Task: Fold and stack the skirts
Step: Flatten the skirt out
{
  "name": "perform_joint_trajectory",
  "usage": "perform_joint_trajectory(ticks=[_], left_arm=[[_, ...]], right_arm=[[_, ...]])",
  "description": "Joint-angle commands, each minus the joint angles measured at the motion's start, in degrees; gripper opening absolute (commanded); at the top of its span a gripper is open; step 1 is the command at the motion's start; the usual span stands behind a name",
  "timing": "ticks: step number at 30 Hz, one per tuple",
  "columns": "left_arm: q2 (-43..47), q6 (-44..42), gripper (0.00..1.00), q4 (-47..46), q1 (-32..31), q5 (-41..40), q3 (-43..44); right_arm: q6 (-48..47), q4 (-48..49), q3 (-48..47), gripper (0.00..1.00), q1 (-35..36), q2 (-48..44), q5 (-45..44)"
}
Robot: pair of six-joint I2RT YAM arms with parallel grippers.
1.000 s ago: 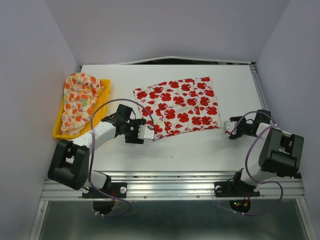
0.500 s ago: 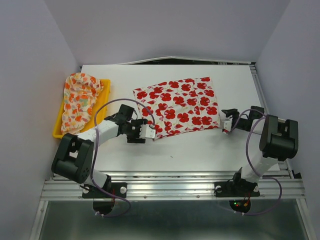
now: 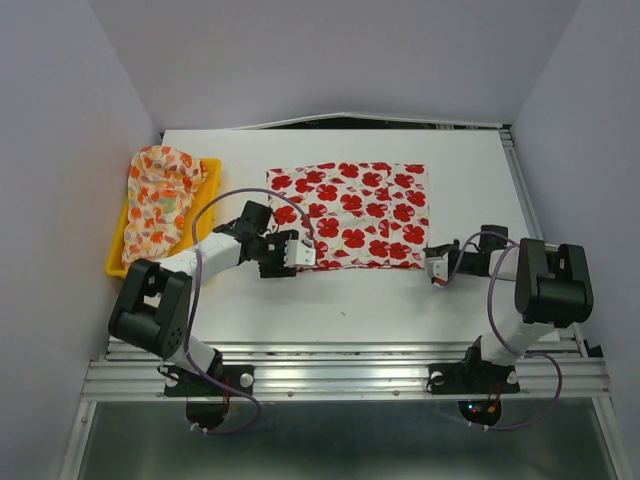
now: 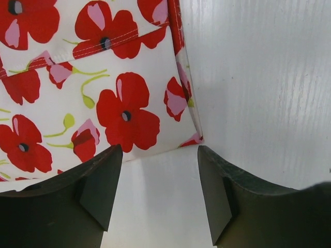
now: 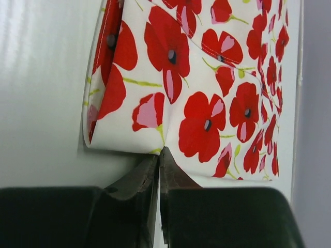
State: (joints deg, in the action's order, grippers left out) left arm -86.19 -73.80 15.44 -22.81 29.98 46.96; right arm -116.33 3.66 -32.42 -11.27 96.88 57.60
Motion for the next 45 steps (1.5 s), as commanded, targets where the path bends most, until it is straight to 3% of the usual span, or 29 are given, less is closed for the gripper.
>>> perform_joint_trajectory(ticks=[1, 4, 7, 12, 14, 16, 17, 19, 20, 21, 25, 26, 29, 32, 38, 43, 45], left_arm=[[1.4, 4.2, 0.71, -3.6, -0.2, -0.4, 0.5], [-0.7, 13.7, 0.70, -5.1, 0.0, -1.7, 4.7], [-3.8, 26.5, 0.68, -5.3, 1.2, -1.8, 8.4], [-5.9, 41.4, 0.68, -7.2, 2.7, -4.0, 12.9], [-7.7, 46.1, 0.68, -6.9, 2.6, -4.6, 14.9], [-9.9, 49.2, 0.68, -4.9, 2.6, -5.2, 16.6], [-11.0, 49.8, 0.68, -4.2, 2.6, -5.5, 18.0], [-13.5, 50.9, 0.66, -3.2, 2.7, -6.6, 18.8], [-14.2, 50.7, 0.65, -3.1, 2.6, -6.2, 18.7], [-14.3, 50.7, 0.65, -3.1, 2.6, -6.1, 18.6], [-16.8, 52.2, 0.64, -4.0, 2.4, -6.8, 19.3], [-17.6, 52.8, 0.64, -4.2, 2.3, -7.3, 20.2], [-21.0, 53.1, 0.63, -4.1, 2.1, -9.1, 22.5], [-26.6, 52.3, 0.62, -2.8, 1.9, -11.9, 26.8], [-35.3, 49.5, 0.55, 1.1, 1.9, -13.0, 41.7], [-42.1, 49.4, 0.58, 3.9, 1.5, -9.4, 54.7], [-42.8, 50.1, 0.62, 4.4, 1.5, -7.9, 59.5]], right_arm=[[-32.1, -17.8, 5.3, 0.07, 1.0, -5.8, -7.5], [-32.0, -32.7, 7.6, 0.06, 4.7, -13.5, -7.8], [-32.0, -41.4, 8.7, 0.06, 9.1, -20.0, -5.2], [-31.1, -58.0, 5.8, 0.11, 10.6, -30.3, 0.1], [-19.3, -58.9, 2.9, 0.47, 10.6, -31.2, 2.2], [-2.2, -52.4, -1.7, 0.65, 10.6, -32.4, 2.4], [13.6, -41.2, -3.2, 0.68, 10.6, -32.5, 1.0], [19.5, -32.7, -8.1, 0.76, 10.6, -29.8, -6.1], [21.7, -32.9, -10.4, 0.86, 10.6, -28.3, -7.9], [24.9, -32.5, -12.4, 0.87, 9.7, -26.7, -8.9], [43.7, -29.1, -24.2, 0.75, 9.2, -15.3, -8.7], [50.8, -25.8, -25.9, 0.62, 9.2, -10.4, -8.4], [58.9, -18.5, -29.8, 0.49, 11.3, -2.4, -10.8], [62.1, -18.4, -32.7, 0.39, 12.1, 3.8, -12.0], [52.2, -30.0, -32.7, 0.20, 14.2, 10.5, -17.6], [44.2, -42.1, -26.4, 0.14, 19.3, 7.1, -20.0], [44.5, -46.0, -22.5, 0.14, 24.8, 3.2, -20.0]])
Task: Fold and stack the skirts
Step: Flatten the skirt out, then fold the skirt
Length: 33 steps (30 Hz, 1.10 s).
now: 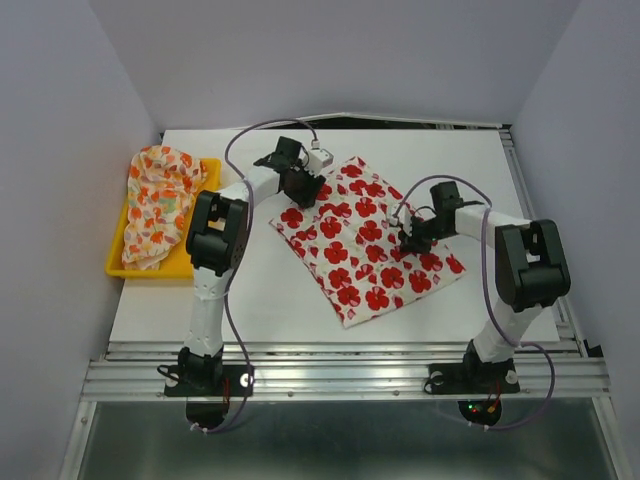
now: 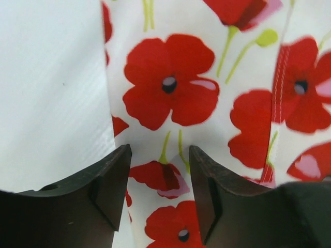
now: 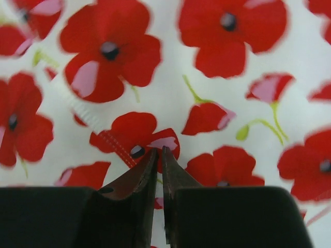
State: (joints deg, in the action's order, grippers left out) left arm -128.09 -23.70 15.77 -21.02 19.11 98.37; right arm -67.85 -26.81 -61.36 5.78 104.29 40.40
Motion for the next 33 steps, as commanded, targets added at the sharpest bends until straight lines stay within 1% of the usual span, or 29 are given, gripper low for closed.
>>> perform_joint_trajectory(ticks=[1, 2, 3, 4, 5, 6, 7, 8, 10, 11, 13, 14, 16, 17, 18, 19, 20, 21, 23, 27, 33], left_arm=[[-0.8, 0.0, 0.63, 4.7, -0.3, 3.3, 9.4], [-0.7, 0.1, 0.63, 4.9, -0.3, 3.4, 11.0], [0.0, -0.1, 0.65, 5.0, -0.3, 3.6, 11.5], [0.6, -0.3, 0.66, 5.0, -0.3, 3.5, 11.6], [1.3, -0.6, 0.66, 4.9, -0.3, 3.4, 11.1], [2.5, -1.1, 0.67, 5.1, -0.3, 3.8, 10.8], [3.2, -2.0, 0.67, 5.2, -0.3, 4.1, 10.3], [4.6, -2.1, 0.67, 5.1, -0.1, 4.4, 8.8], [6.0, -2.7, 0.68, 5.1, 0.4, 5.8, 6.4], [6.6, -3.0, 0.68, 5.3, 0.5, 6.5, 5.8], [8.0, -3.9, 0.67, 5.9, 1.5, 7.9, 4.8], [8.4, -4.9, 0.68, 7.2, 1.9, 9.1, 4.4], [8.3, -6.0, 0.68, 10.2, 3.6, 12.0, 4.7], [7.6, -7.5, 0.67, 11.1, 4.0, 12.7, 5.3], [7.3, -8.1, 0.68, 11.9, 4.4, 12.8, 5.7], [6.8, -9.1, 0.67, 12.9, 4.7, 13.1, 6.1], [6.3, -10.4, 0.67, 15.0, 5.1, 13.2, 6.7], [5.2, -11.9, 0.67, 15.8, 5.2, 13.1, 7.8], [4.2, -12.5, 0.67, 16.6, 5.3, 12.4, 8.8], [2.7, -13.5, 0.66, 17.2, 5.3, 12.3, 9.6], [2.5, -13.7, 0.66, 15.3, 5.5, 11.3, 7.5]], right_arm=[[-3.1, -16.6, 7.3, 0.14, 9.7, -5.5, -2.3], [-1.9, -18.3, 7.9, 0.14, 11.9, -7.5, -0.5], [1.9, -18.9, 7.9, 0.14, 15.9, -8.1, 0.8], [3.8, -19.2, 7.5, 0.15, 17.8, -8.7, 2.2], [7.3, -20.6, 6.7, 0.17, 19.4, -9.0, 5.6], [8.4, -21.7, 5.5, 0.19, 21.8, -8.8, 7.9], [9.5, -23.1, 2.2, 0.22, 22.4, -8.6, 13.0], [13.2, -25.7, 0.4, 0.24, 22.4, -7.8, 15.6], [19.6, -25.5, -5.9, 0.26, 21.8, -6.8, 19.6], [20.6, -25.5, -8.2, 0.26, 20.9, -6.2, 20.1], [23.4, -24.6, -12.5, 0.27, 17.1, -4.1, 21.6], [24.8, -22.2, -16.9, 0.28, 12.6, -3.2, 22.3], [25.8, -20.6, -21.8, 0.31, 8.5, 0.8, 20.5], [25.9, -19.6, -27.3, 0.36, 5.3, 2.6, 19.2], [26.0, -19.0, -30.0, 0.39, 4.0, 4.3, 18.1], [25.8, -18.6, -32.7, 0.40, 2.9, 6.3, 17.0], [25.4, -18.4, -35.3, 0.41, 2.1, 10.4, 14.4], [24.7, -18.5, -40.2, 0.41, 0.9, 12.4, 13.0], [22.5, -17.5, -45.2, 0.39, 0.3, 17.6, 9.3], [20.3, -13.6, -47.4, 0.37, -0.2, 22.8, 4.4], [18.1, -7.3, -46.7, 0.37, -0.2, 26.4, -1.5]])
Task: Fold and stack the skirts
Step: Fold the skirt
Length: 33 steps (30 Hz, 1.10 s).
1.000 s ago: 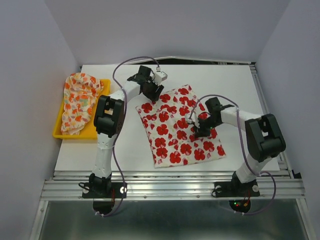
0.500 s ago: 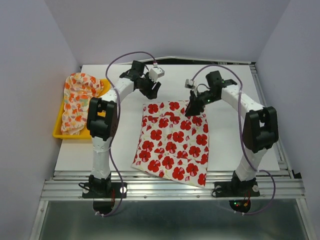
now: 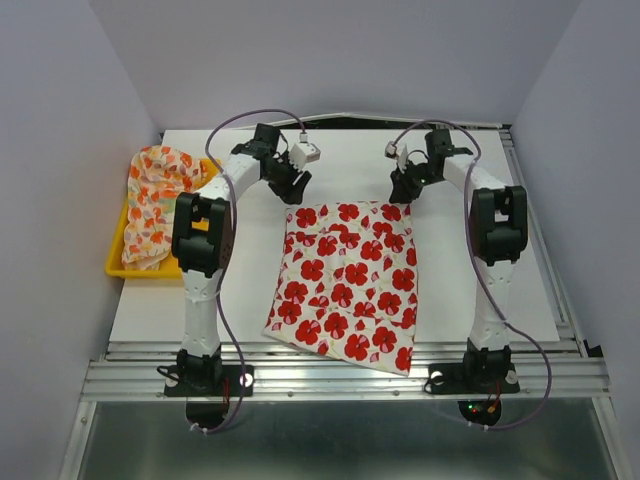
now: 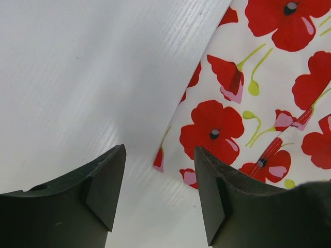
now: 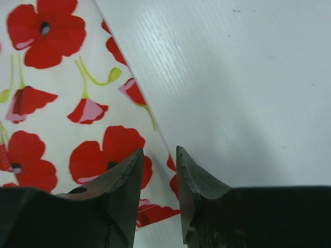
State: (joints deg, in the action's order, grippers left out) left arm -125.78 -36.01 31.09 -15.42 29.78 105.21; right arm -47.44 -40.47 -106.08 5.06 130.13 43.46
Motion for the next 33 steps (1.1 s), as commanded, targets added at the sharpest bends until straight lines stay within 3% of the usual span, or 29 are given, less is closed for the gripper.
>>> perform_joint_trajectory(ticks=[1, 15, 24, 29, 33], left_arm=[[0.1, -1.5, 0.66, -0.2, 0.0, 0.7, 0.3], [-0.3, -1.3, 0.67, -1.7, 0.5, -0.7, -1.5], [0.9, -0.4, 0.68, -3.4, 0.5, -0.9, -3.3], [1.6, -0.3, 0.68, -4.2, 0.6, -1.6, -3.5], [1.2, -1.6, 0.68, -3.1, 0.6, -1.0, -2.1]], right_arm=[[-2.5, 7.1, -1.2, 0.37, -0.1, 1.0, -5.1], [-9.6, 6.7, 8.9, 0.36, -2.9, -2.8, -6.9], [-1.1, 1.4, -0.1, 0.39, -4.5, -3.2, 0.0], [-3.7, -6.8, -1.9, 0.38, -5.1, -2.6, 2.9], [-8.1, -9.3, 1.8, 0.38, -5.1, -2.6, 2.1]])
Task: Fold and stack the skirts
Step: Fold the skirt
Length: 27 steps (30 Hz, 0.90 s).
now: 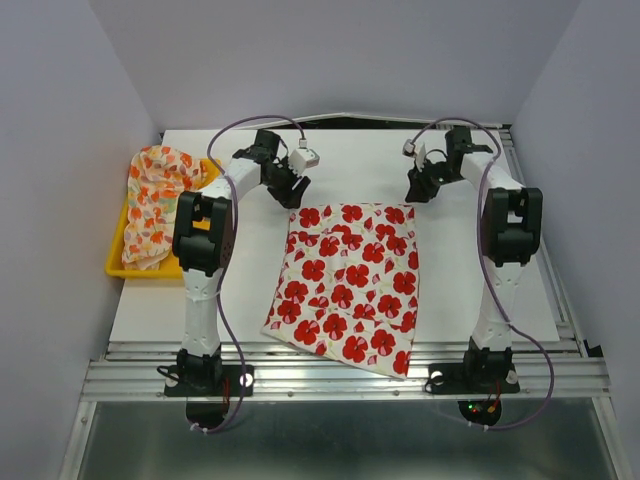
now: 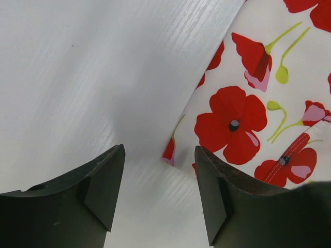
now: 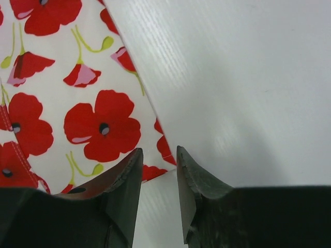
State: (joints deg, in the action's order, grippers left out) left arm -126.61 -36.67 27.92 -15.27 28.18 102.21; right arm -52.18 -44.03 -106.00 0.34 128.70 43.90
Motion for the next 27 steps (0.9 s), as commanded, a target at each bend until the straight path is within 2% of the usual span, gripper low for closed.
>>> perform_joint_trajectory(ticks=[1, 10, 14, 15, 17, 20, 25, 27], left_arm=[[1.9, -1.0, 0.68, 0.3, 0.4, 0.7, 1.1], [0.2, -2.7, 0.68, 2.4, 0.4, 1.8, 3.0], [0.3, -3.3, 0.69, 2.1, 0.4, 1.4, 2.3], [0.3, -3.8, 0.69, 2.1, 0.4, 1.3, 2.1], [0.2, -4.0, 0.69, 2.0, 0.4, 1.3, 2.0], [-0.3, -5.2, 0.69, 3.5, 0.4, 2.1, 2.9], [-1.7, -6.0, 0.66, 4.9, 0.1, 3.1, 3.3], [-2.7, -5.8, 0.60, 4.5, -0.4, 2.2, 2.7]], right_arm=[[-3.8, -5.9, 2.3, 0.38, -0.3, -1.1, 1.3], [-5.7, -5.0, 4.7, 0.36, -0.3, 2.0, -2.4], [-5.3, -0.5, 8.1, 0.24, -0.3, 1.3, -5.0], [-5.2, 1.1, 9.1, 0.17, -0.3, 1.2, -5.8], [-5.4, 2.0, 9.8, 0.11, -0.3, 0.8, -6.2], [-4.9, 2.7, 10.6, 0.04, -0.3, 0.3, -6.1], [-4.5, 3.4, 11.2, 0.02, 0.2, -0.6, -5.8], [-3.7, 3.4, 11.0, 0.12, 0.2, -1.3, -5.2]])
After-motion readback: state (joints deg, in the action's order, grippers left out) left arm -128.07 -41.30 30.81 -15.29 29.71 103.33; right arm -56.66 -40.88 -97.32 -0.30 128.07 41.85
